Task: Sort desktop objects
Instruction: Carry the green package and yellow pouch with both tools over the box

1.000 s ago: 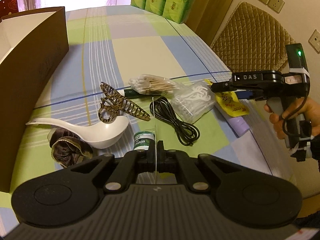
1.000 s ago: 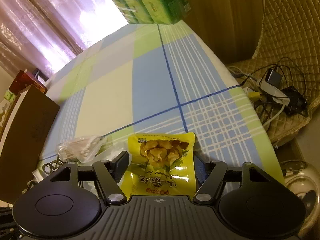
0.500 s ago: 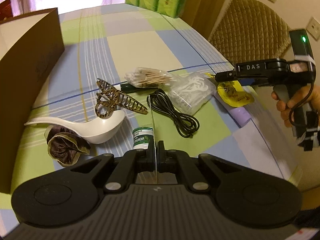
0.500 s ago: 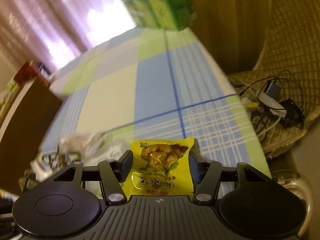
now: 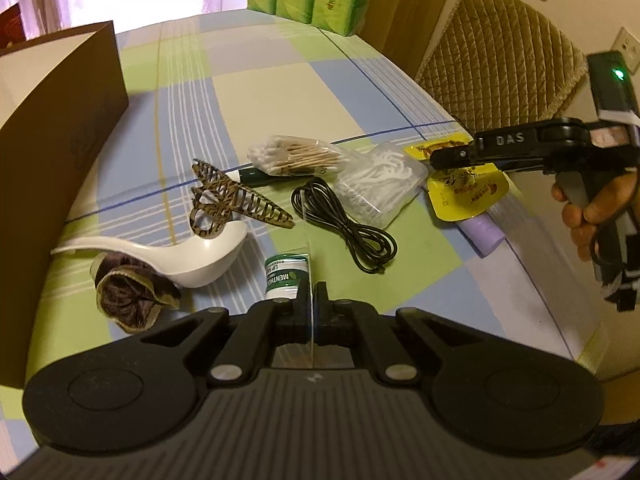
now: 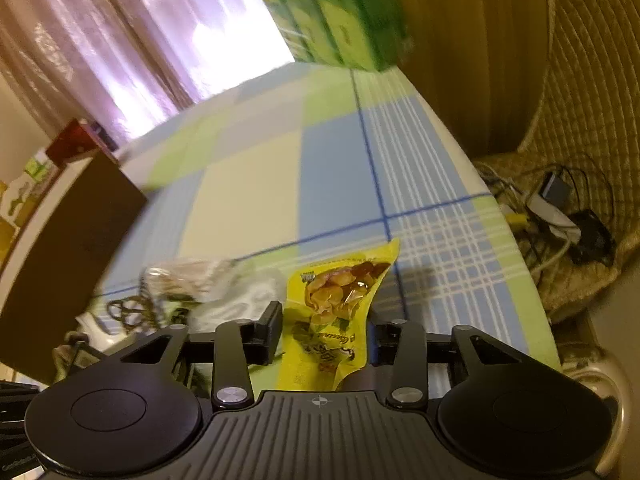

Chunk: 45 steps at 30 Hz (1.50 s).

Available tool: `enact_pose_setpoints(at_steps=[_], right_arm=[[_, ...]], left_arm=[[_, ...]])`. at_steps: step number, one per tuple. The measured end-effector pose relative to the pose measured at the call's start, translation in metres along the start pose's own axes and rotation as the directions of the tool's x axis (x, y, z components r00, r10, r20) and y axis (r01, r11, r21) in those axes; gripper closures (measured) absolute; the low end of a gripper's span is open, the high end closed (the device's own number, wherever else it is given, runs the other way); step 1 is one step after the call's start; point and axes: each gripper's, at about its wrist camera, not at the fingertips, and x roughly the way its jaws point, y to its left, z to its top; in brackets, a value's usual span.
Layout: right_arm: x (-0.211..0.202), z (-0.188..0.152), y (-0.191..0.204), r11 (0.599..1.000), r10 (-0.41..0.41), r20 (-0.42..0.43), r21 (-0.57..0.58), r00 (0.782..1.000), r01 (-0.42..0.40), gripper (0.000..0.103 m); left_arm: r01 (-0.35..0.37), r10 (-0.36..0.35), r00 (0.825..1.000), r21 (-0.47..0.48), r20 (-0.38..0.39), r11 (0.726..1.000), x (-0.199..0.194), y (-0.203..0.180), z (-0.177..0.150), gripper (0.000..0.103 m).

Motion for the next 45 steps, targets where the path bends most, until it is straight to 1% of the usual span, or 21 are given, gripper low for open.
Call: enact_pose_setpoints(at_steps=[6,10,16,24,30,36,41,45], right_arm=[[-0.020,-0.005,0.017,0.999,0.046,0.035,-0.029,0.998,-0.045,0.067],[-0.031,-0.012,0.028,0.996,0.085,0.035,-0.043,0.996,-0.083,0.067],[-0.036,-0.023,0.045,0.989,0.136,-0.003,-0.050,0.991,-0.136,0.067],[-0.035,-0.033,0.071,0.977,0.200,-0.050,-0.063,0.978,-0.203,0.067],[-0.037,-0.033,0.099,0.961,0.246,-0.076,-0.108,0.966,-0.253,0.067],[-0.036,-0.028,0.132,0.942,0.285,-0.096,-0.156,0.954,-0.297,0.067],[-0.032,-0.022,0.160,0.929,0.304,-0.110,-0.185,0.946,-0.320,0.067],[-0.030,-0.016,0.177,0.922,0.312,-0.107,-0.205,0.944,-0.328,0.067]], left_arm=[[0.002,-0.002,1.000,-0.032,0.014,0.999,-0.011,0.008,-0.006,0.103],[0.009,-0.007,1.000,-0.056,0.029,0.998,-0.022,0.013,-0.012,0.103],[0.007,-0.003,0.999,-0.087,0.041,0.996,-0.042,0.022,-0.022,0.103],[0.004,0.007,0.997,-0.145,0.078,0.989,-0.076,0.039,-0.032,0.103],[0.002,0.021,0.992,-0.172,0.127,0.985,-0.107,0.051,-0.034,0.103],[-0.006,0.046,0.979,-0.198,0.199,0.980,-0.139,0.065,-0.030,0.103],[-0.010,0.068,0.960,-0.212,0.271,0.977,-0.166,0.082,-0.021,0.103],[-0.026,0.095,0.944,-0.214,0.317,0.976,-0.187,0.096,-0.015,0.103]])
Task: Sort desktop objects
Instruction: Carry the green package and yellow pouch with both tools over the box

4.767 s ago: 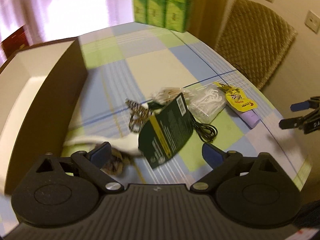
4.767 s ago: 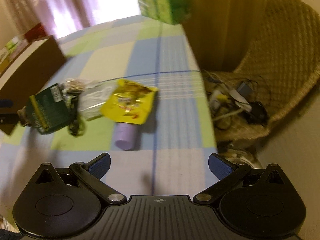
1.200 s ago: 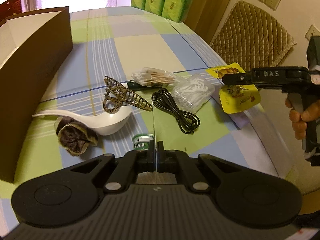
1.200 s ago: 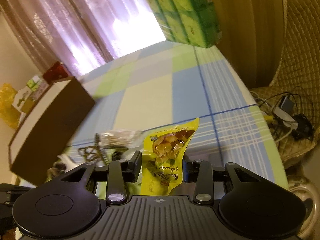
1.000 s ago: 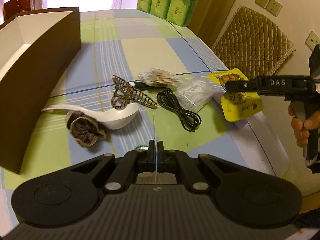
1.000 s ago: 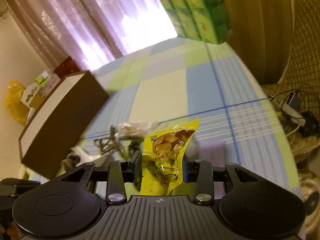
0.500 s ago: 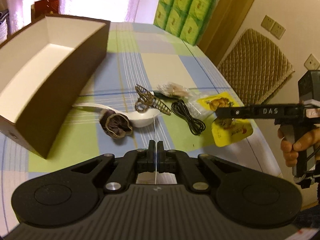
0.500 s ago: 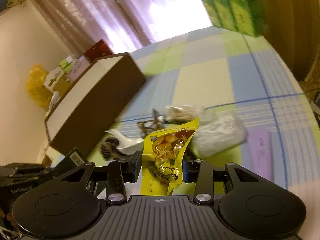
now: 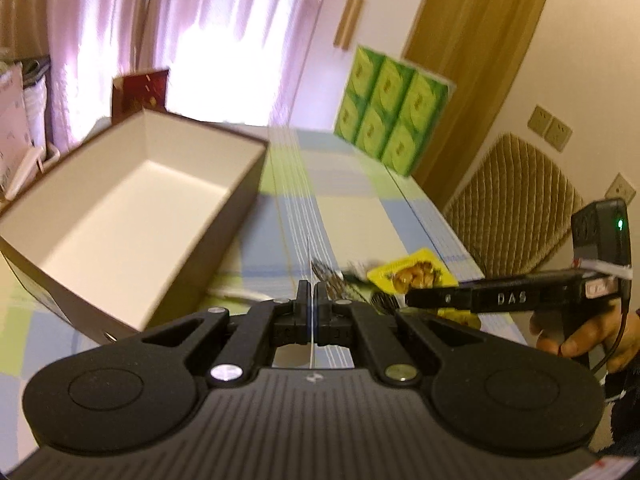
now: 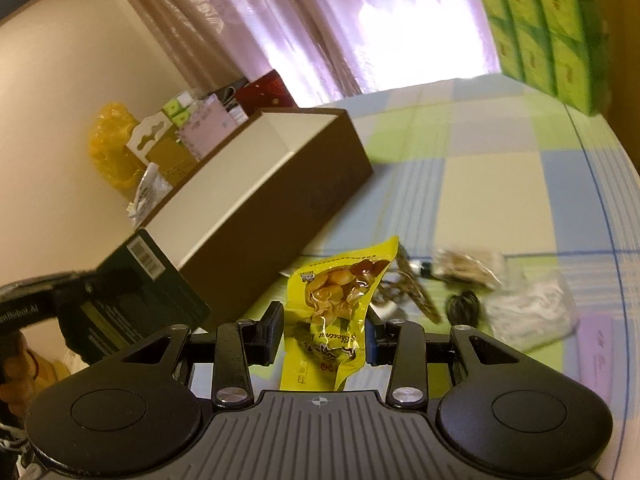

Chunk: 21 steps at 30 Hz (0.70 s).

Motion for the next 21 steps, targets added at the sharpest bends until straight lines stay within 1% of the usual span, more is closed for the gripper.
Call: enact_pose_setpoints(at_steps=[5,11,15,21], right_arm=[[0.009,0.015,0.019,1.000,0.017,0.017,-0.020,1.000,-0.017,0.067],[0.024,0.036,0.047,0.997,0.060,0.032,-0.051,0.998,-0.058,0.067],[0.040,0.049,0.066,0.994,0.087,0.033,-0.073,0.996,-0.084,0.067],[0.069,0.071,0.096,0.988,0.120,0.030,-0.106,0.992,-0.117,0.067]], left_arm=[[-0.011,0.011,0.998,-0.006,0.057,1.000,-0.015,0.019,0.018,0.103],[-0.033,0.034,0.994,-0.007,0.104,0.999,-0.022,0.045,0.039,0.103],[-0.052,0.053,0.991,-0.005,0.124,0.999,-0.021,0.063,0.050,0.103],[-0.079,0.079,0.988,-0.005,0.135,0.997,-0.014,0.093,0.064,0.103]])
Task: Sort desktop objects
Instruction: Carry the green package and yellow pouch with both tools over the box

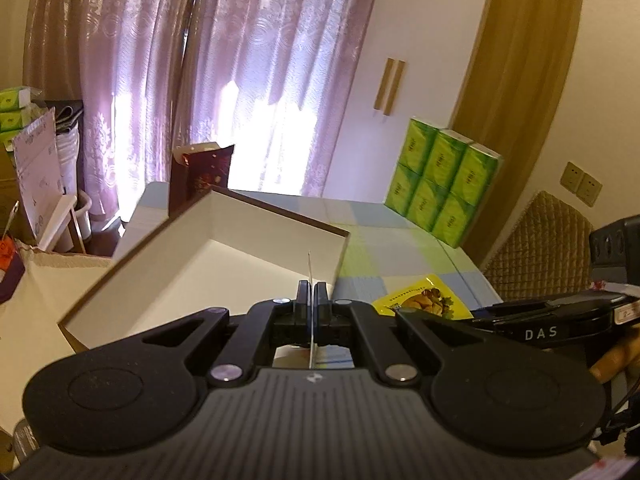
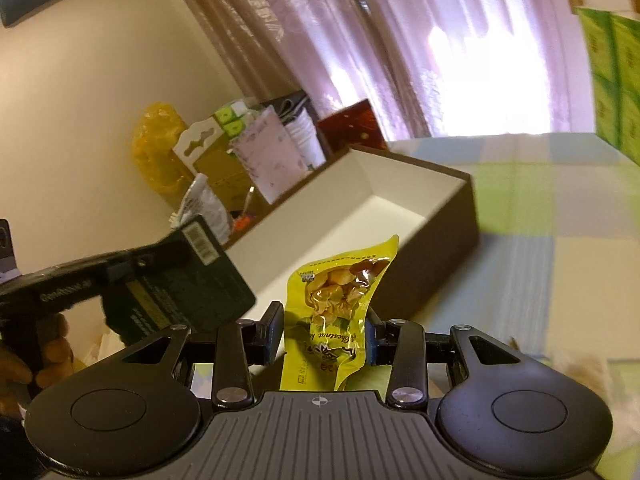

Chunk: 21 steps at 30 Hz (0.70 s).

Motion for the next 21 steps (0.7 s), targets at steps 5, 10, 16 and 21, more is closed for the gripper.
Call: enact_pose_setpoints(at_steps=[5,10,16,21], right_arm=[[0.032,0.018,0.020,0.999,0.020,-0.004,-0.034,1.000,-0.020,0.067],[0.067,0.030,0.032,0.998,0.010,-0.024,-0.059,1.000,-0.011,0.067],[0.106,0.033,0.035,0.998,-0.026,-0.061,-0.061,0.998,0.022,0.067],[0.133,0.031,0.036,0.996,-0.056,-0.091,-0.068,0.994,0.050,0.067]], left_arm=[[-0.032,0.032,0.999,0.002,-0.004,0.999,0.016,0.026,0.009,0.103],[-0.053,0.052,0.998,-0.017,-0.026,0.998,0.037,0.053,0.011,0.103],[-0.070,0.067,0.996,-0.038,-0.062,0.997,0.060,0.076,0.005,0.103],[-0.084,0.078,0.993,-0.061,-0.092,0.995,0.075,0.093,0.001,0.103]])
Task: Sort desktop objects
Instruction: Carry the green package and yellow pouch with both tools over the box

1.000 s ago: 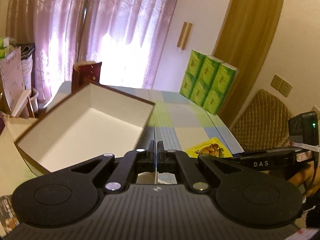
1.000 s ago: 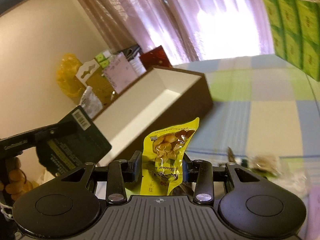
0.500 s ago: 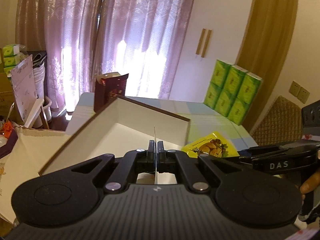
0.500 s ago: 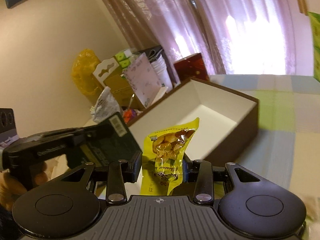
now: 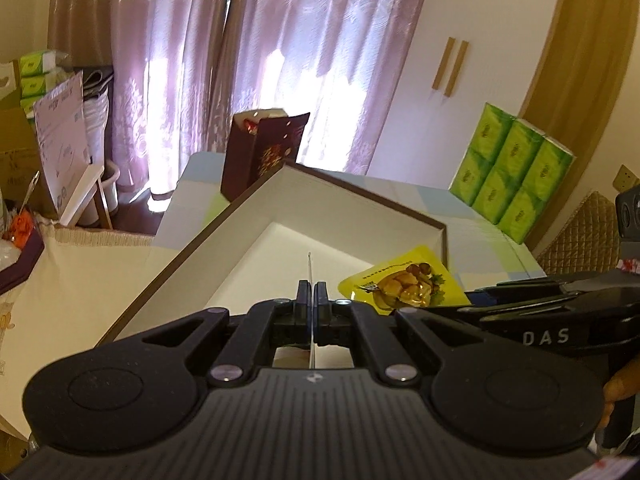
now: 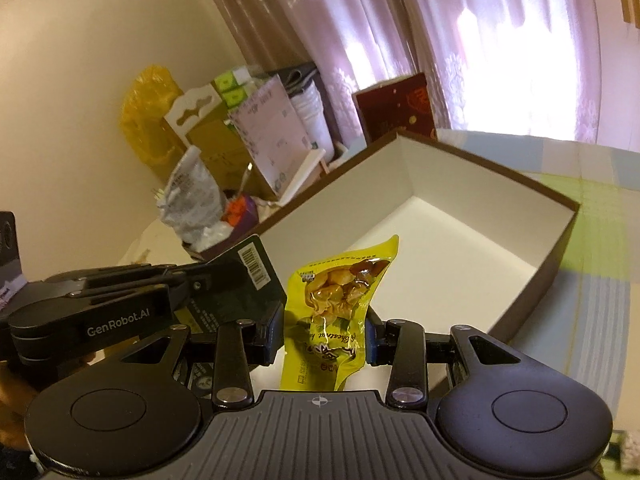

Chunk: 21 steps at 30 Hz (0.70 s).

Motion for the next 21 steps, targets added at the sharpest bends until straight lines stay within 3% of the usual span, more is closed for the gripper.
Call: enact_pose_setpoints(at_steps=[9,21], right_arm=[[0.047,-0.007,0.001,0.997,-0.073,-0.091,-0.045,0.993,0.069,0.067],[0.082,-0.011,-0.015,0.985,-0.164,-0.195,-0.089,0.967,0.149,0.066]], left_arm=[[-0.008,0.008,0.999,0.010,-0.047,1.000,0.030,0.016,0.002,0.103],[0.019,-0.018,0.992,0.004,-0.128,1.000,0.072,0.025,-0.005,0.103]])
